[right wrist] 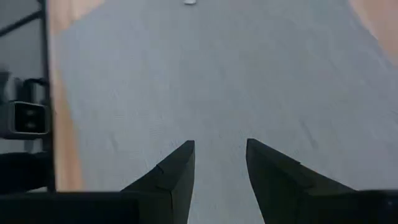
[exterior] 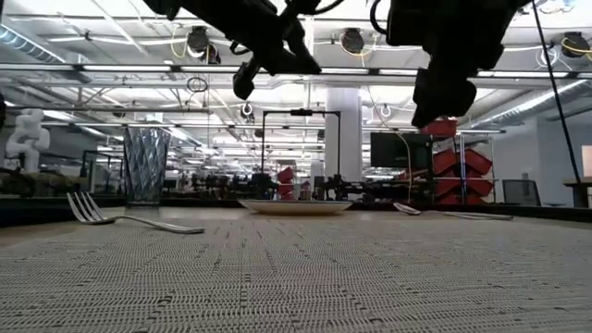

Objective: Set table place
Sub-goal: Put the silver fork on the blue table napkin

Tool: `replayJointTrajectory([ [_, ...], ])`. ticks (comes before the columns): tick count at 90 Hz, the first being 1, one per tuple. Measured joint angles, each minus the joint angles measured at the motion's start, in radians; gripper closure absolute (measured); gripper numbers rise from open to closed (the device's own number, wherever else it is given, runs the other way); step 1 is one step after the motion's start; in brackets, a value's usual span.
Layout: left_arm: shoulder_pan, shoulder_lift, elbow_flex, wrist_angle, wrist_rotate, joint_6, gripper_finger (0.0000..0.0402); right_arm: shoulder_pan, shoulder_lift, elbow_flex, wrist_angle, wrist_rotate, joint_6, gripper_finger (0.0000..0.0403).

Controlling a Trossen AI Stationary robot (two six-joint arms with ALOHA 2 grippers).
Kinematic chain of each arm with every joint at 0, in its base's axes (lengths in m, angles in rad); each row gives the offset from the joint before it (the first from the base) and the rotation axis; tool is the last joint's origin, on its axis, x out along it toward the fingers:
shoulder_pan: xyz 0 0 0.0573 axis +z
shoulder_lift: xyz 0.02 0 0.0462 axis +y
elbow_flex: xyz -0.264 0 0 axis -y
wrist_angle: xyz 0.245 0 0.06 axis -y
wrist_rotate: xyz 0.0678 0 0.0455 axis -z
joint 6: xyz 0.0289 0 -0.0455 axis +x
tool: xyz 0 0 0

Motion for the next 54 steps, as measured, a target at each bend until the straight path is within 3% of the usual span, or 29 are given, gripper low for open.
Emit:
replayJointTrajectory([
  [54,0.155,0.0,0.002,0.023,0.027,0.071,0.0402,0.031,-0.018,0.0,-0.179,0.053,0.069,0.0273],
])
